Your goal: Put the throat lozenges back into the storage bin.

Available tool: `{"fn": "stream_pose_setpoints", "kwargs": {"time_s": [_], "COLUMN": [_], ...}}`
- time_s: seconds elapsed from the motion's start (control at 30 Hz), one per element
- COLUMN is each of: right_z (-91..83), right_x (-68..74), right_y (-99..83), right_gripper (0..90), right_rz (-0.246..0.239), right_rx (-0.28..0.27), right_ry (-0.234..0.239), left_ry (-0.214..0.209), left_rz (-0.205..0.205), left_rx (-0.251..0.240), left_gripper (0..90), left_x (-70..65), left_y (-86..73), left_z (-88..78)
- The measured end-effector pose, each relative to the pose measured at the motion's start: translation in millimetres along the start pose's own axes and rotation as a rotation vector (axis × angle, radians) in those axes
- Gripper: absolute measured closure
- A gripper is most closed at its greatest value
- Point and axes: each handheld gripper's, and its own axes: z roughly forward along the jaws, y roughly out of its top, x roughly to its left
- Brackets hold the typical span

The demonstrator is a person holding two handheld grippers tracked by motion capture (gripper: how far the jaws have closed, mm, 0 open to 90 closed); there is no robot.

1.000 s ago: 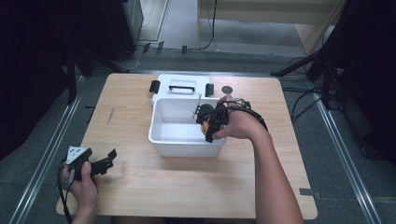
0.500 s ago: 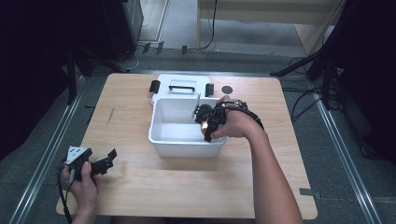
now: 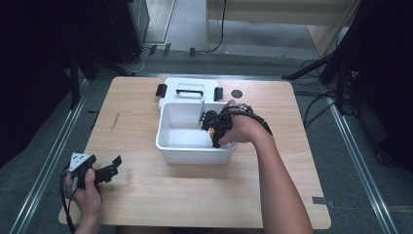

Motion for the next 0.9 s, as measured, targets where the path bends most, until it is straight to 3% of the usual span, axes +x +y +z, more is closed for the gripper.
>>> {"fn": "stream_pose_setpoints", "kwargs": {"time_s": [0.2,0.67,0.9], "right_z": [11.4,14.3,9.9], "right_x": [0.2,0.7,-0.8], "right_y": [0.9,1.6,0.6], "right_gripper": [20.1,16.4,17.4], "right_rz": [-0.027,-0.029,-0.016], "right_rx": [0.074,0.095,0.067], "right_ry": [-0.021,-0.043,-0.052], "left_ry": [0.0,0.0,0.0], "left_rz": [0.0,-0.001,0.0], "left_rx": [0.0,-0.002,-0.001], "left_gripper": [0.0,0.0,0.0], "left_x": [0.0,0.1,0.1], "left_y": [0.0,0.0,0.1], "left_z": [0.0,0.1,0.1]}}
